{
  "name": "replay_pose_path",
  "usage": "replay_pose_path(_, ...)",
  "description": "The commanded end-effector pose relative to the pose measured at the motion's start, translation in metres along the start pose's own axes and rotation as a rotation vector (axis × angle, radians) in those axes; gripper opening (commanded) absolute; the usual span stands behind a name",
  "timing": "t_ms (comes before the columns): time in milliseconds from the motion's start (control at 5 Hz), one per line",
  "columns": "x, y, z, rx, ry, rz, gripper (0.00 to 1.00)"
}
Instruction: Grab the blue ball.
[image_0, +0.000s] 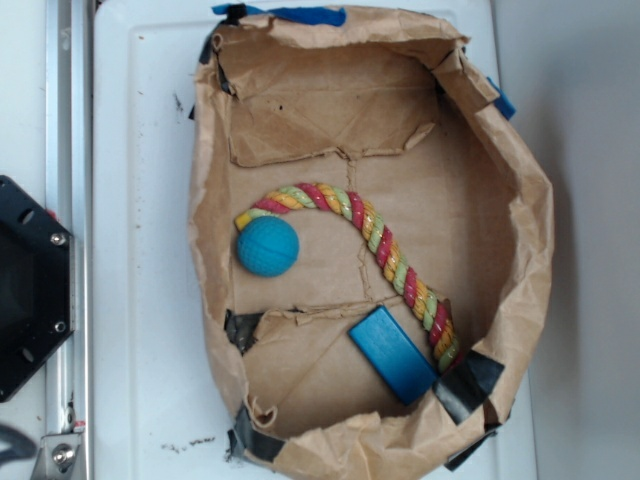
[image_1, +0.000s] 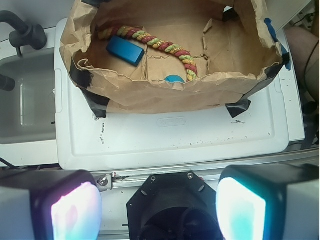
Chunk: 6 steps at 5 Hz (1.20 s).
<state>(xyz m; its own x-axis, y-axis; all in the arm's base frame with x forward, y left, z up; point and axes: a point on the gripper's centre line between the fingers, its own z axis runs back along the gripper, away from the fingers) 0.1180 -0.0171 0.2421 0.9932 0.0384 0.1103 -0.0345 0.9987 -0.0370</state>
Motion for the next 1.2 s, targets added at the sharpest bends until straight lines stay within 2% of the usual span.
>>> replay_pose_path(0, 0.0, 0.0, 0.0, 0.0, 0.0, 0.0, 1.0)
replay_pose_path(200, 0.049, 0.017, -0.007, 0.006, 0.001, 0.006, 1.0)
replay_pose_path(400, 0.076, 0.024, -0.019, 0.014, -0.007, -0.03, 1.0)
replay_pose_path(600, 0.097, 0.025, -0.028, -0.035, 0.016, -0.069, 1.0)
replay_pose_path(1000, 0.097, 0.025, -0.028, -0.035, 0.016, -0.069, 1.0)
